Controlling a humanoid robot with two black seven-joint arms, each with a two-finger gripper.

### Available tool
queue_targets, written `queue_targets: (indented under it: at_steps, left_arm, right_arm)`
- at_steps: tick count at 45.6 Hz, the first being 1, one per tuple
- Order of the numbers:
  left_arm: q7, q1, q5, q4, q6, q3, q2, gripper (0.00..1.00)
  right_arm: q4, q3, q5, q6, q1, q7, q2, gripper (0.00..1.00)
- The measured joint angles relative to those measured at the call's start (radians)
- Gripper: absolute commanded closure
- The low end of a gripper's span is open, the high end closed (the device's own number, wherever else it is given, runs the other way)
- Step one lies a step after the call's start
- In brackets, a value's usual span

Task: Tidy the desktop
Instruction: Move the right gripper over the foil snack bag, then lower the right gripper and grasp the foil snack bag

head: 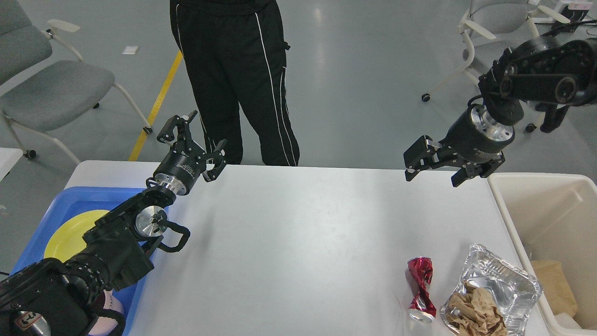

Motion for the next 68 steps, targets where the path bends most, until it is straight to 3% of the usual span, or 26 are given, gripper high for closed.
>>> queue_targets:
  at_steps: [9, 31, 42, 59, 68]
  left_arm:
    - [0.0, 0.0, 0.0, 0.0, 0.0, 0.0, 0.0, 0.04]
    - [0.0, 0.0, 0.0, 0.0, 0.0, 0.0, 0.0, 0.04]
    - [0.0, 0.0, 0.0, 0.0, 0.0, 0.0, 0.0, 0.04]
    - [0.0, 0.0, 0.001, 0.0, 0.0, 0.0, 0.0, 0.04]
    - [0.0, 0.0, 0.001, 0.0, 0.0, 0.0, 0.0, 0.04]
  right_arm:
    - [-0.142, -0.066, -0.001, -0.061, -0.251, 0.0, -0.054, 0.0]
    - [-0.3, -0.057, -0.002, -0.192, -0.65, 0.002, -0.274, 0.0]
    - [-0.313, 0.034, -0.001, -0.236, -0.762, 0.002, -0.303, 0.0]
    - [-0.336, 0.072, -0.001, -0.243, -0.796, 0.003, -0.304, 0.0]
    - [-0.385, 0.106, -0.001, -0.308, -0.884, 0.003, -0.294, 0.02]
